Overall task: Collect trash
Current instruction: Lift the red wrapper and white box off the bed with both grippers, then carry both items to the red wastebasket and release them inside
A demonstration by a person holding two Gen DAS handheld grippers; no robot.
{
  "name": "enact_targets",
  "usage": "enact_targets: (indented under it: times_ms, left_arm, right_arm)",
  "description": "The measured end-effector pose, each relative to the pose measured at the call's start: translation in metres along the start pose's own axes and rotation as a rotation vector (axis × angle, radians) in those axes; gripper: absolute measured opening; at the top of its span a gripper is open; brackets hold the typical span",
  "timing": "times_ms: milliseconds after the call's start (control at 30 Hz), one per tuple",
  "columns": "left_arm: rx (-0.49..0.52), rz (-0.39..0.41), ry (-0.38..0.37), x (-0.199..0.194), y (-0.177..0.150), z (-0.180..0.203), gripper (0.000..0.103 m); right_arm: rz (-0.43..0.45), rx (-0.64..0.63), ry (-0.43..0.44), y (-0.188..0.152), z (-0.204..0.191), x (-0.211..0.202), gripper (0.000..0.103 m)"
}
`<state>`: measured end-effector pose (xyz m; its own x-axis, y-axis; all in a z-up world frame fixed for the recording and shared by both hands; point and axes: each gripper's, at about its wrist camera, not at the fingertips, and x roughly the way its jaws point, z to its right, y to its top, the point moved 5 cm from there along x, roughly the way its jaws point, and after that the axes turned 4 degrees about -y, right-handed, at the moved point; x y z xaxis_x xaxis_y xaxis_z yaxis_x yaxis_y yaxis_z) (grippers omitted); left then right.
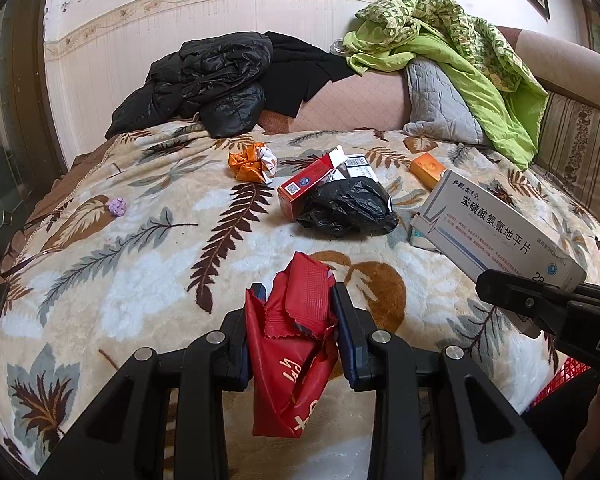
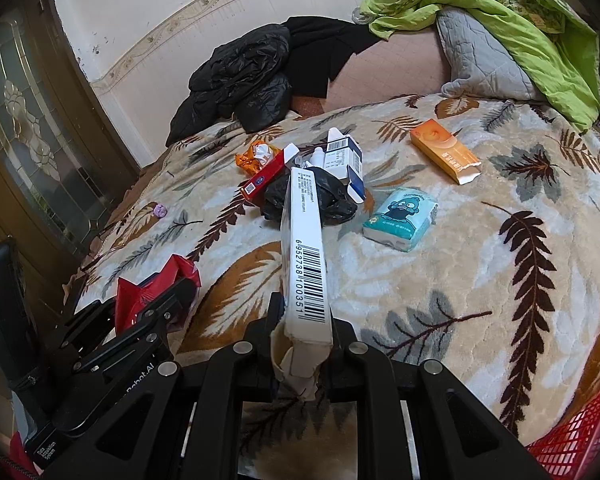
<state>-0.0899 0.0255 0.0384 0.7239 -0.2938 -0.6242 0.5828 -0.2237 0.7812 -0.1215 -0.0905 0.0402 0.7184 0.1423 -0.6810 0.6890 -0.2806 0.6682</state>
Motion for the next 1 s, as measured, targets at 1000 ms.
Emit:
enact_targets:
  times_ms: [1000]
  left_arm:
    - [-0.004, -0.003, -0.012, 0.001, -0.005, 0.004, 0.032]
  right_arm:
    - [0.041, 0.036, 0.004, 0.001, 0.007, -0.025, 0.016]
